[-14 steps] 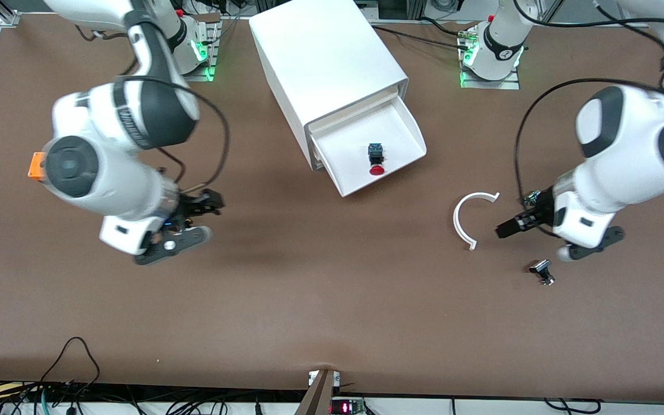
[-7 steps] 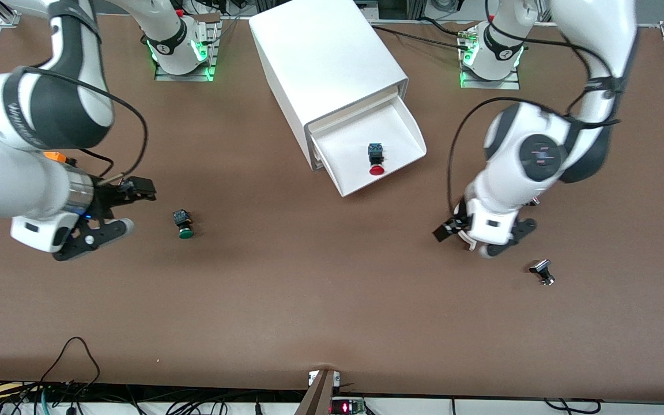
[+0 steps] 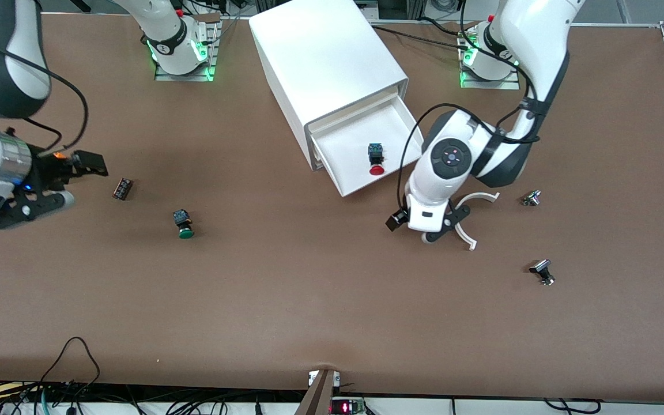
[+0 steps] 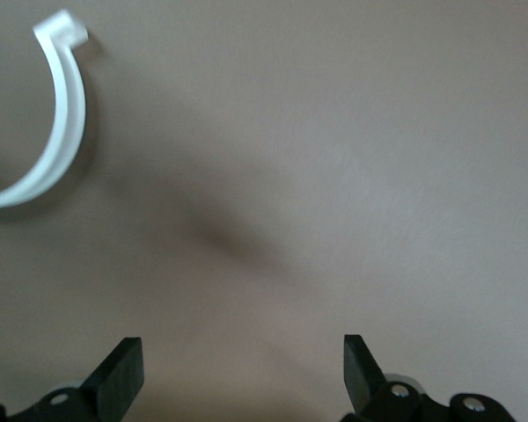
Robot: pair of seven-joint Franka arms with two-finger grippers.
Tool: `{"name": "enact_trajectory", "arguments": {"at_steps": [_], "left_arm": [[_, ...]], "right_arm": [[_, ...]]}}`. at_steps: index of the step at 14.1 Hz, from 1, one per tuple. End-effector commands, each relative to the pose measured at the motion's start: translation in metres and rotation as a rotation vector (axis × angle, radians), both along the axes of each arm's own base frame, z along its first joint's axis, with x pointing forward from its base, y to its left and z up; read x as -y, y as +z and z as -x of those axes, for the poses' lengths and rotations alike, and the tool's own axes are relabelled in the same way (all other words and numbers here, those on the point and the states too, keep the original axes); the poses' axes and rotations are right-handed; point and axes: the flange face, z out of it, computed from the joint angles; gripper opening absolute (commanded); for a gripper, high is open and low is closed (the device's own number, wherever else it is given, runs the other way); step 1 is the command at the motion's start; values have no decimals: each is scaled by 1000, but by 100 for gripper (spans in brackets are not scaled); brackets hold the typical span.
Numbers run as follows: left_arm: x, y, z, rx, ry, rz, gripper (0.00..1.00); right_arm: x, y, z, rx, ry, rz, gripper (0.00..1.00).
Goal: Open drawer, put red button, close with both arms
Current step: 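Push the drawer shut with the left gripper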
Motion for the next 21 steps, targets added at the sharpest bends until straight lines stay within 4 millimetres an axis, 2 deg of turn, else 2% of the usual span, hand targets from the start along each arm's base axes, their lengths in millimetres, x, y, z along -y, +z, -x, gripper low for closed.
{"name": "enact_trajectory", "arguments": {"at_steps": [1,5,7,10,16,21], "left_arm": [[19,-5,27,5,-9,-26,100],[38,1,51,-11,-20,-15,100],[52,0,69,-25,-36,-12,100],[65,0,89,-40,-26,-13,100],[85,4,128,-61,-36,-21,100],[121,6,165,-68,-45,-24,100]], "right_arm": [[20,9,30,23,-14,-3,100],[32,22,45,52,-35,18,100],[46,28,54,59,-57,35,100],[57,34,59,60,-81,40,100],[63,48,56,130,-242,91,100],[71,52,51,173,-276,83,100]]}}
